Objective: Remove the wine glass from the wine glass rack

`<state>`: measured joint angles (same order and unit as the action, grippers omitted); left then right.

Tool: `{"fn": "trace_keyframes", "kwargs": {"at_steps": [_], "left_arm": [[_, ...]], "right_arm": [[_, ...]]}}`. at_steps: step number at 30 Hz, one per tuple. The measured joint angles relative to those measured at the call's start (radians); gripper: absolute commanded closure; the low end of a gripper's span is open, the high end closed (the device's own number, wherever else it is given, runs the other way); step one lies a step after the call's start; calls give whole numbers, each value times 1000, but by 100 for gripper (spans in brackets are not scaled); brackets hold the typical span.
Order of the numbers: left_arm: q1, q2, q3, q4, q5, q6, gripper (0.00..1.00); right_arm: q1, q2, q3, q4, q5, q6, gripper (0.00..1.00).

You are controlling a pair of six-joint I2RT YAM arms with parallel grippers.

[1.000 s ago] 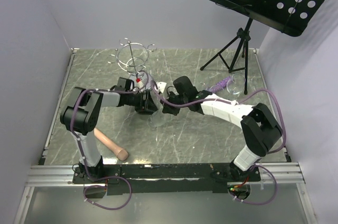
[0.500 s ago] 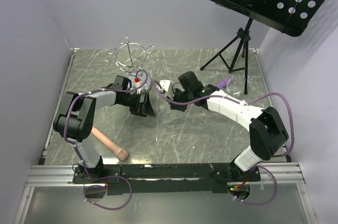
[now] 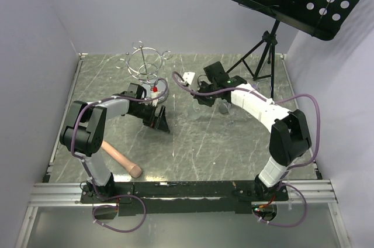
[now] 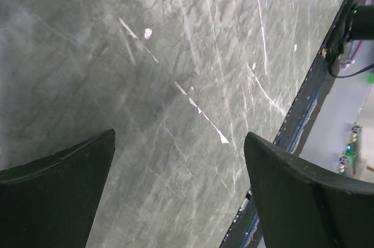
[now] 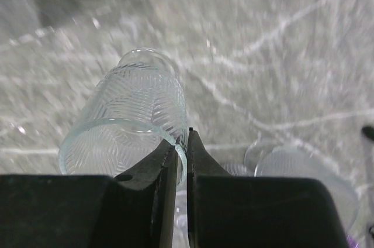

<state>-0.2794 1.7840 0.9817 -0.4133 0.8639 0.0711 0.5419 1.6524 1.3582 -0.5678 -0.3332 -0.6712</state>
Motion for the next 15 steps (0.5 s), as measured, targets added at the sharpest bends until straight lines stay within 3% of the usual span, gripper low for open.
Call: {"fn": "trace_keyframes", "kwargs": {"at_steps": [15], "left_arm": [[-21,20,42,-52,-32,23,0]], "right_arm": [[-55,110,122,-187,114,-27,100]]}}
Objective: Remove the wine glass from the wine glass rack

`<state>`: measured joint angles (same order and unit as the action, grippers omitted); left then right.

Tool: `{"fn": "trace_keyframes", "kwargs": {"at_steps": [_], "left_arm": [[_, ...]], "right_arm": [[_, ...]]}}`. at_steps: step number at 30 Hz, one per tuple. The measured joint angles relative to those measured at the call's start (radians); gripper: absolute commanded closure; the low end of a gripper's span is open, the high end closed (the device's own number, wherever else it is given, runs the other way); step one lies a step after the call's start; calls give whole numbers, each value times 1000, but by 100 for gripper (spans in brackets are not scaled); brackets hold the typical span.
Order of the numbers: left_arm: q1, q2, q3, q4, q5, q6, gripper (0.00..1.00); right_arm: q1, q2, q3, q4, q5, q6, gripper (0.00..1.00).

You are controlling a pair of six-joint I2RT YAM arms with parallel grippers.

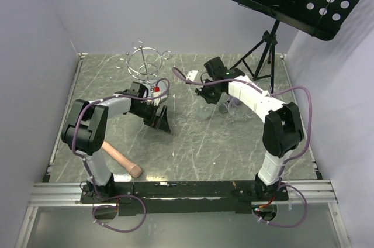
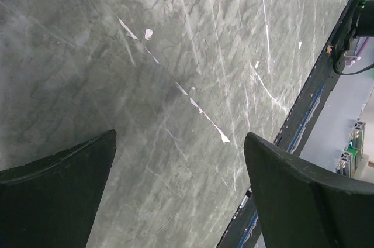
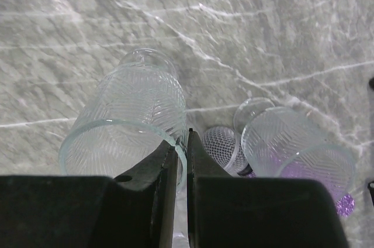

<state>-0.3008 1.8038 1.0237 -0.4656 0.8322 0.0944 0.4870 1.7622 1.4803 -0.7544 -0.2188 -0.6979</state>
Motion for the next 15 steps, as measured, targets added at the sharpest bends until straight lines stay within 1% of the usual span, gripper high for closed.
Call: {"fn": "trace_keyframes", "kwargs": {"at_steps": [11,15], "left_arm": [[-1,9,13,-15,-2,0,0],[-1,9,13,-15,-3,0,0]], "right_arm": [[-25,15,22,-96,16,-29,100],[-25,37,31,-116,18,-29,99]]}}
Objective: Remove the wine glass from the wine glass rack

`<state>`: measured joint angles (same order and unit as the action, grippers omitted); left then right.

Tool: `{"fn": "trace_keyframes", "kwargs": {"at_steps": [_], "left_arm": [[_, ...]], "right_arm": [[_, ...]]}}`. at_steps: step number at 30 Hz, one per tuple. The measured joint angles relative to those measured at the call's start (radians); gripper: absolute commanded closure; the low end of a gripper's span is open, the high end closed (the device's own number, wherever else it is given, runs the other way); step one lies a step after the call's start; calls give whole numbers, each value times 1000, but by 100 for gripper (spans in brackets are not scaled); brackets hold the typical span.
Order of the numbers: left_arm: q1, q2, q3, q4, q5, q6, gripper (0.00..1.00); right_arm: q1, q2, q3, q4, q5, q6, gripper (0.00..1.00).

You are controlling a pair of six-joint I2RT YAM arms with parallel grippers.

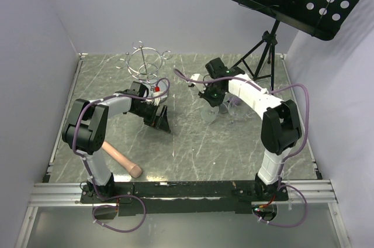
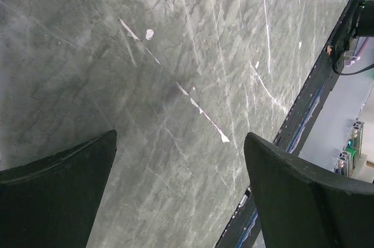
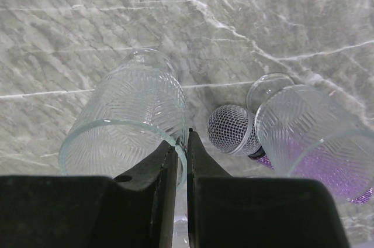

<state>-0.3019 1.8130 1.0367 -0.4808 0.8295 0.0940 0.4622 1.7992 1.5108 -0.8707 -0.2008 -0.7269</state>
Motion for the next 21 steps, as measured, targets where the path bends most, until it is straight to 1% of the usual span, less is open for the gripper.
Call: {"fn": "trace_keyframes", "kwargs": {"at_steps": [4,8,10,16,20,21], "left_arm": [[0,0,0,0,0,0,0],[0,0,0,0,-1,0,0],[0,0,0,0,-1,0,0],[-1,0,0,0,-3,0,0],[-3,0,0,0,-5,2,0],[-4,0,1,-1,-5,3,0]], "right_arm": [[0,41,25,-7,17,6,99],[-1,44,39,-7,33,19,99],[-2,47,47,-8,40,24,96],[-2,61,79,-10,50,35,75],[-4,63,85,-9,53,62,56],[-5,63,89,-10,52,68,52]]}}
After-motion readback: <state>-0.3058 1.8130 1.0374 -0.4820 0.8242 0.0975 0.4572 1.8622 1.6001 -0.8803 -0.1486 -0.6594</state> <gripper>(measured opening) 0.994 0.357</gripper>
